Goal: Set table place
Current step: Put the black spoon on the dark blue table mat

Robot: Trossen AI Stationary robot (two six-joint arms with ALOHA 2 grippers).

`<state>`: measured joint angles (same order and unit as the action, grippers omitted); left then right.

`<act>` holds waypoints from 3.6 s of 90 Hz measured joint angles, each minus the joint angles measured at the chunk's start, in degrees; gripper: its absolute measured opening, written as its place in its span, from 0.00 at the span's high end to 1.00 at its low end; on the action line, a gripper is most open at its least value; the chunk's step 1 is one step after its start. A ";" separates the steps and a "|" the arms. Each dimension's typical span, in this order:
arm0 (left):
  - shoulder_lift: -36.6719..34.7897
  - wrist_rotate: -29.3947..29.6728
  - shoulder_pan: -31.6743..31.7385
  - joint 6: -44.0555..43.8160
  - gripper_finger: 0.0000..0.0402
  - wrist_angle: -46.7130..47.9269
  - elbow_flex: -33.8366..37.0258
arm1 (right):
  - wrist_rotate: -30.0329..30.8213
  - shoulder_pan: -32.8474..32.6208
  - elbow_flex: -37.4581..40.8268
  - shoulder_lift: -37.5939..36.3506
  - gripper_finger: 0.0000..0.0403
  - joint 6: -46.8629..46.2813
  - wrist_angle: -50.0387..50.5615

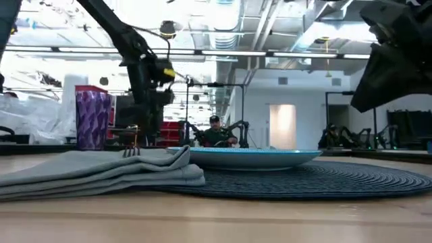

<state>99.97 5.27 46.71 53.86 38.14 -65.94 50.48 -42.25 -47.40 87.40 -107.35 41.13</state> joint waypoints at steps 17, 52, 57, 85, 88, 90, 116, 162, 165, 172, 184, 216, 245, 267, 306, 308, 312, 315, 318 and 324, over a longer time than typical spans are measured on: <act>5.89 -0.10 0.62 -0.80 0.68 2.34 -4.27 | 0.57 -0.03 0.00 0.01 0.86 -0.04 -0.63; 15.91 -7.88 2.91 -1.64 0.76 10.96 -14.59 | 0.68 0.78 -0.02 0.01 0.86 1.44 -1.19; 16.96 -7.44 3.18 -1.88 0.77 10.91 -15.56 | 0.68 0.78 -0.02 -0.01 0.86 1.51 -1.08; 19.67 -9.68 3.86 -0.54 0.80 12.78 -16.59 | 0.66 0.78 -0.04 -0.01 0.86 1.59 -0.87; 19.67 -9.60 3.83 -0.62 0.81 12.79 -16.58 | 0.68 0.78 -0.04 -0.01 0.86 2.15 -0.95; 19.56 -9.55 3.83 -0.73 0.83 12.77 -16.57 | 0.67 0.80 -0.04 -0.01 0.86 2.28 -1.00; 18.73 -8.72 3.80 -3.65 0.99 12.33 -17.33 | 0.66 1.54 -0.04 -0.01 0.86 2.86 -1.10; 14.39 -5.99 -2.57 -3.65 1.00 22.12 -29.79 | 8.56 -0.60 -0.04 -0.01 0.86 -2.80 0.08; 13.83 -6.27 -3.35 -3.52 1.00 22.45 -30.41 | 9.36 -1.14 -0.04 -0.01 0.86 -3.82 0.40; 13.21 -6.60 -5.45 -3.59 1.00 23.26 -31.13 | 11.20 -2.44 -0.04 -0.01 0.86 -5.44 0.31; 12.62 -8.03 -9.48 -4.51 1.00 23.83 -31.07 | 12.41 -3.57 -0.39 -0.01 0.86 0.17 -0.63; 12.52 -9.56 -22.52 -5.13 1.00 23.93 -31.11 | 12.81 4.28 2.44 -10.02 0.86 -0.40 21.58; 12.52 -9.53 -30.73 -4.02 1.00 20.03 -31.13 | 11.44 14.07 18.61 -32.42 0.93 24.41 2.19; 12.52 -9.43 -34.60 -2.46 1.00 13.30 -31.13 | -4.35 30.96 25.82 -46.61 0.99 65.31 -23.75; 12.54 -9.52 -43.10 20.58 1.00 3.84 -31.13 | -40.00 52.84 28.17 -53.82 0.98 80.84 -27.47; 12.54 -9.52 -43.31 20.72 1.00 2.95 -31.13 | -40.69 52.92 28.17 -53.82 0.98 80.68 -27.48; 12.56 -9.51 -43.66 20.60 1.00 0.59 -31.13 | -41.53 52.85 28.17 -53.82 0.98 80.14 -27.48; 12.56 -9.50 -43.83 20.51 1.00 -1.03 -31.13 | -41.79 52.58 28.17 -53.82 0.98 79.49 -27.50; 12.56 -9.50 -44.01 20.51 1.00 -2.32 -31.13 | -41.86 52.22 28.17 -53.82 0.98 78.99 -27.49; 12.56 -9.56 -44.27 20.69 1.00 -4.98 -31.13 | -41.88 51.39 28.17 -53.82 0.98 78.90 -27.50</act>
<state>112.53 -4.29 2.44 74.55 33.16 -97.08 8.60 9.14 -19.22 33.58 -28.45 13.63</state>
